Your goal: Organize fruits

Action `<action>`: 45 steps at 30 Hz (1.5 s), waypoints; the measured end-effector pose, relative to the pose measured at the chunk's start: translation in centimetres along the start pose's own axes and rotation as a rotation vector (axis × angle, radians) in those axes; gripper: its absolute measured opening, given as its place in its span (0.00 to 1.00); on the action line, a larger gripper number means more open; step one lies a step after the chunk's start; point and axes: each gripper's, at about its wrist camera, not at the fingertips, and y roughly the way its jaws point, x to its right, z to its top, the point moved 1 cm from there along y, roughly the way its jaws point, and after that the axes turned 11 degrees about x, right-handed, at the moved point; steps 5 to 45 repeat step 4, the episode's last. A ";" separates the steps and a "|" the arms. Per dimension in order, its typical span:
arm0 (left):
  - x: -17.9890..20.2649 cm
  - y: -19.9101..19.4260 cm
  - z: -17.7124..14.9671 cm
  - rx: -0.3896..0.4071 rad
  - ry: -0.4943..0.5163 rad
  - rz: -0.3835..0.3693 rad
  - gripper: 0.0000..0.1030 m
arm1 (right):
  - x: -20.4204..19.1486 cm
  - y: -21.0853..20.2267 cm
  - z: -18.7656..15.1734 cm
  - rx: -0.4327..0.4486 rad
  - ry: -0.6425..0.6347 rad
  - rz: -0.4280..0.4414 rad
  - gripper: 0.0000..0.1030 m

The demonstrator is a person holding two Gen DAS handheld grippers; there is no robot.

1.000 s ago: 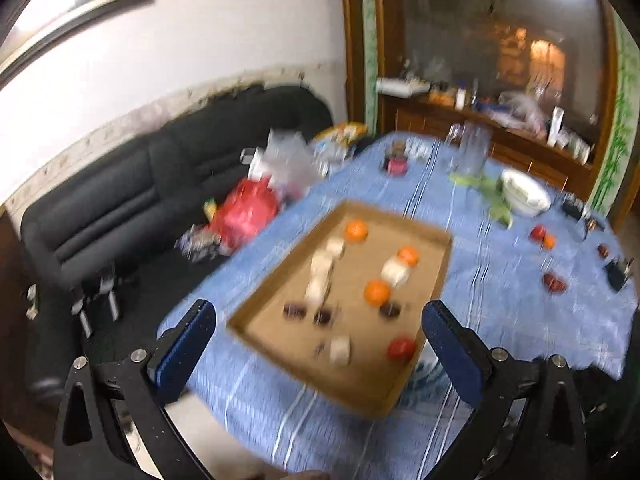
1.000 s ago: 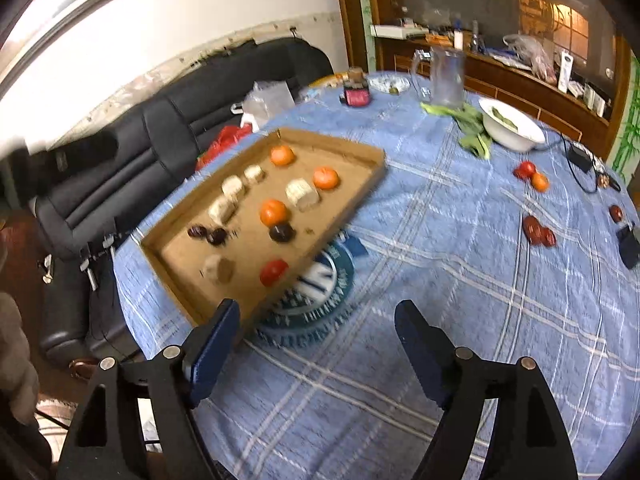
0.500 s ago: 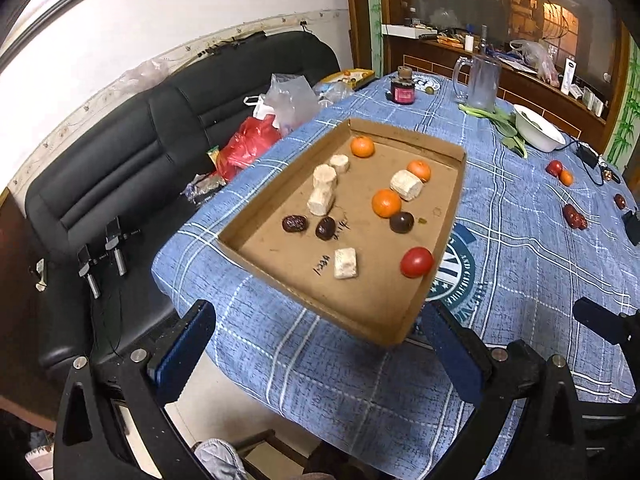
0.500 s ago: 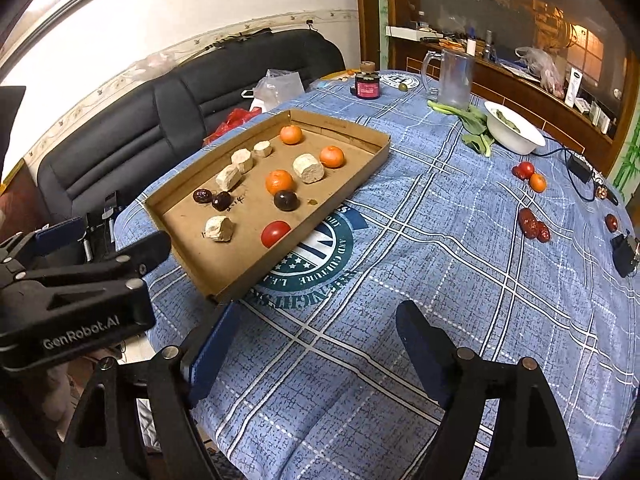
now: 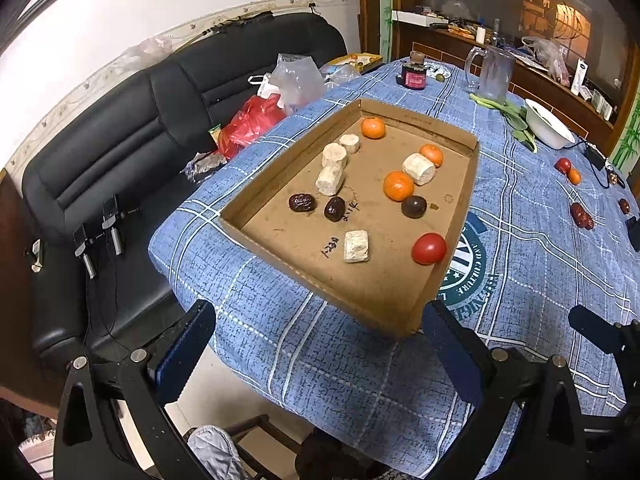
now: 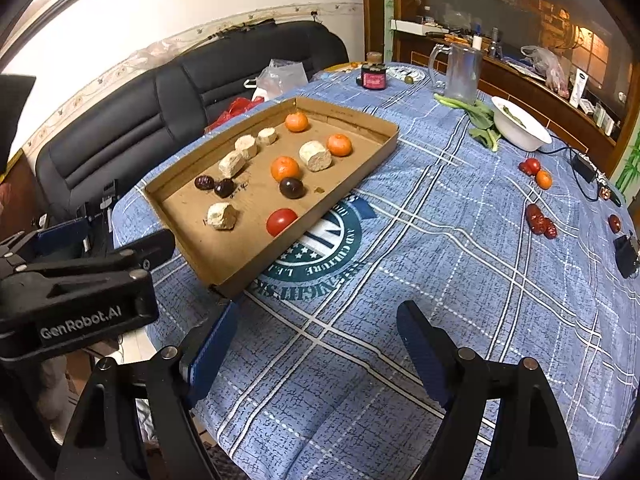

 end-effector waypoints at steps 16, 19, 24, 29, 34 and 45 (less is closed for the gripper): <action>0.0 0.7 0.0 -0.042 -0.009 -0.027 1.00 | 0.0 0.4 0.0 -0.009 0.005 -0.004 0.83; 0.0 0.7 0.0 -0.042 -0.009 -0.027 1.00 | 0.0 0.4 0.0 -0.009 0.005 -0.004 0.83; 0.0 0.7 0.0 -0.042 -0.009 -0.027 1.00 | 0.0 0.4 0.0 -0.009 0.005 -0.004 0.83; 0.0 0.7 0.0 -0.042 -0.009 -0.027 1.00 | 0.0 0.4 0.0 -0.009 0.005 -0.004 0.83; 0.0 0.7 0.0 -0.042 -0.009 -0.027 1.00 | 0.0 0.4 0.0 -0.009 0.005 -0.004 0.83; 0.0 0.7 0.0 -0.042 -0.009 -0.027 1.00 | 0.0 0.4 0.0 -0.009 0.005 -0.004 0.83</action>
